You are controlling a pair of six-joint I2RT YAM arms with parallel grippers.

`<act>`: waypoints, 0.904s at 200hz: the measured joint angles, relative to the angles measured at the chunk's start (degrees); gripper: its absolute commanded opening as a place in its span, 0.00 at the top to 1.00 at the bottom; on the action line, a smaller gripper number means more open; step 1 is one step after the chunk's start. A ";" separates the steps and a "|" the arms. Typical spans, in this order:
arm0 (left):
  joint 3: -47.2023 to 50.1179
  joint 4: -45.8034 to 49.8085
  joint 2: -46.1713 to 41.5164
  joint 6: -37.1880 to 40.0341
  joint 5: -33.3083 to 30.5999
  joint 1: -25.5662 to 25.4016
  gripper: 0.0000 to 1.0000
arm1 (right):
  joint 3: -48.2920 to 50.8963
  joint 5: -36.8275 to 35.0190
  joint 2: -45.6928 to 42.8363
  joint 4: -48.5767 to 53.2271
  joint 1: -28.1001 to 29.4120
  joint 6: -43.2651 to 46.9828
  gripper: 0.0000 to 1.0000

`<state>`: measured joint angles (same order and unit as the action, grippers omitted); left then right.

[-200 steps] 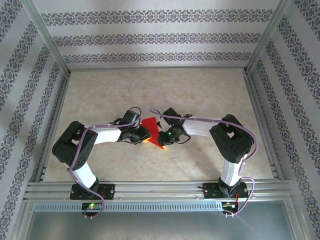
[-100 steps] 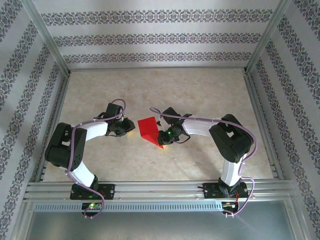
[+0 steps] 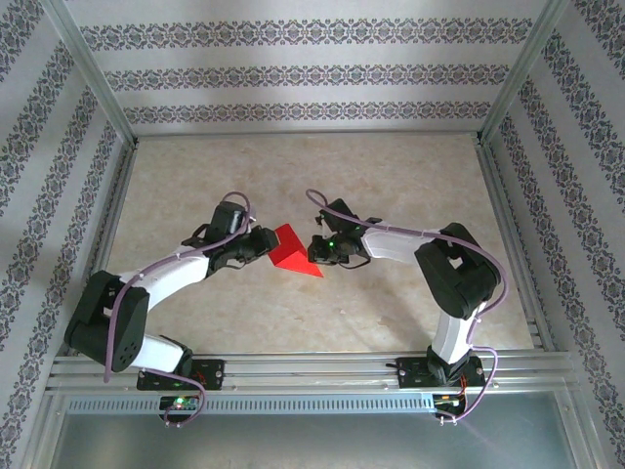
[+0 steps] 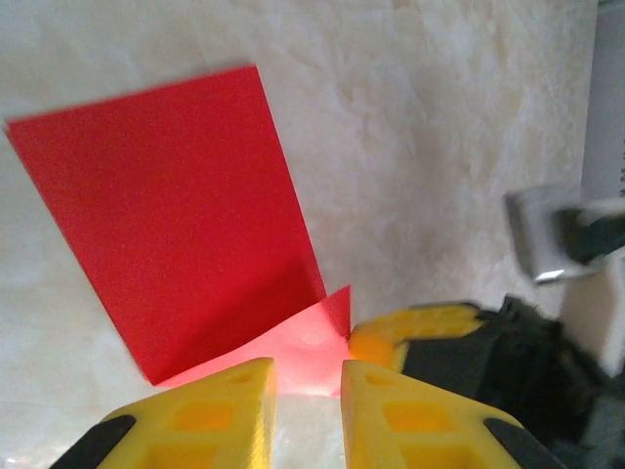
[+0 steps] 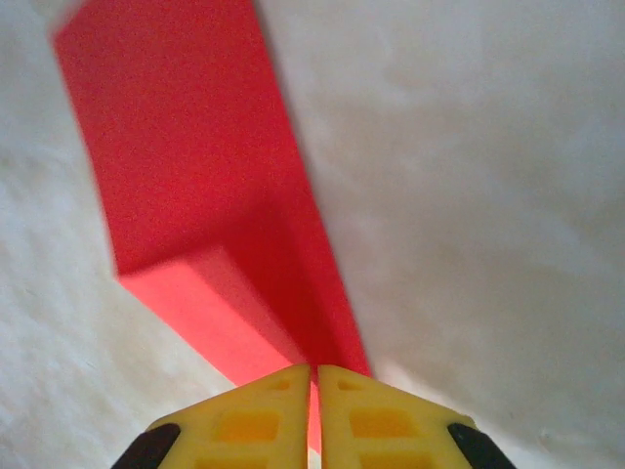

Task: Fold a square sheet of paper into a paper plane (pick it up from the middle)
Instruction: Third fold the triangle at the center of the table, then rotate the paper at the center of the table.

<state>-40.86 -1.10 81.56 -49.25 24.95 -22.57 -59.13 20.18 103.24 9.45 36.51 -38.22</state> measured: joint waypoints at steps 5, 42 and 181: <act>0.15 -0.66 0.33 -0.55 -0.04 -0.59 0.76 | 0.02 0.28 -0.63 -0.96 -0.07 -0.07 0.82; 1.79 -5.90 1.38 -4.59 -2.64 -6.34 0.78 | 3.78 0.28 -9.35 -5.29 -0.33 2.25 0.75; 5.86 -12.04 9.57 -14.10 -19.74 -15.30 0.88 | 7.89 0.22 -11.21 -1.53 0.48 11.26 0.82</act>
<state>-35.00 -13.15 91.13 -63.35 5.21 -37.87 -51.24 20.40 92.03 7.92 36.99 -26.96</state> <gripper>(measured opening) 0.125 0.182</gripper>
